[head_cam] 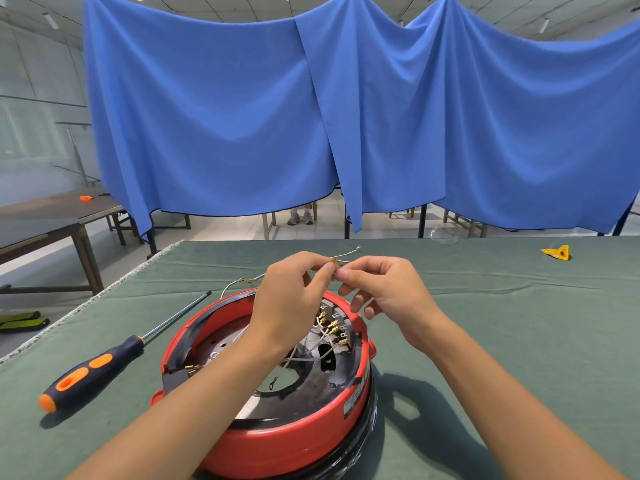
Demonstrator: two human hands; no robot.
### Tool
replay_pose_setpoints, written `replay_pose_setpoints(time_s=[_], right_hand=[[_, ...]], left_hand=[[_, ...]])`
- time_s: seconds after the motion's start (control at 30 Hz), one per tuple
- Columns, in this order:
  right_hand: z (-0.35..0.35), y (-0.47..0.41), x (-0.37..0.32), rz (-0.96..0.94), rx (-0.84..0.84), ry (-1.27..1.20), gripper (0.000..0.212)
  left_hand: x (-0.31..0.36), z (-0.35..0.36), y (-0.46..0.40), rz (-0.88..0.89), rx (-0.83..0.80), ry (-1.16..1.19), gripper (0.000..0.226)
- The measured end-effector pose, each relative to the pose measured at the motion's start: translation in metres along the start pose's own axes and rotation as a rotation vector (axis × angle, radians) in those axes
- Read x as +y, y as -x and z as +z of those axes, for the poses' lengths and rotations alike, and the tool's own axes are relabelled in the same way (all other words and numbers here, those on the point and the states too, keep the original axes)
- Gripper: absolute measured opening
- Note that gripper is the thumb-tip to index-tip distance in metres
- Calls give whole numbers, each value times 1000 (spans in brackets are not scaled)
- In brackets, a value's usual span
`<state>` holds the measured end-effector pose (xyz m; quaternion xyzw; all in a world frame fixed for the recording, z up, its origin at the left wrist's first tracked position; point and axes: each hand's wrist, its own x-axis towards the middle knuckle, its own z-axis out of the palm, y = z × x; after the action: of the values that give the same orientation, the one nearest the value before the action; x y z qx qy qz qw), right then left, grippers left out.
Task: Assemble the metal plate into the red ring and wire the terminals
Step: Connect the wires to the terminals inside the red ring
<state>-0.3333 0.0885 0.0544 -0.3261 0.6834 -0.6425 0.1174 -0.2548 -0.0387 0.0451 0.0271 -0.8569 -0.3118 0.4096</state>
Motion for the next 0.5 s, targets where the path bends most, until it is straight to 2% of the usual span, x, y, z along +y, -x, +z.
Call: replay_pose_setpoints(time_s=[0.1,0.2,0.3,0.5], right_hand=[[-3,-1,-3,12,-5,15,20],[-2,-1,-3,57,-7,88,26],[-1,-2,1,105,-15,101,23],[-3,-2,4,164,-29,137,15]], left_hand=[[-2,2,2,64,-54,-276,18],[0,4,4,127,-89,-443,23],[0,4,4,164,-120,-497,27],[0,3,3,107,-187,-498,23]])
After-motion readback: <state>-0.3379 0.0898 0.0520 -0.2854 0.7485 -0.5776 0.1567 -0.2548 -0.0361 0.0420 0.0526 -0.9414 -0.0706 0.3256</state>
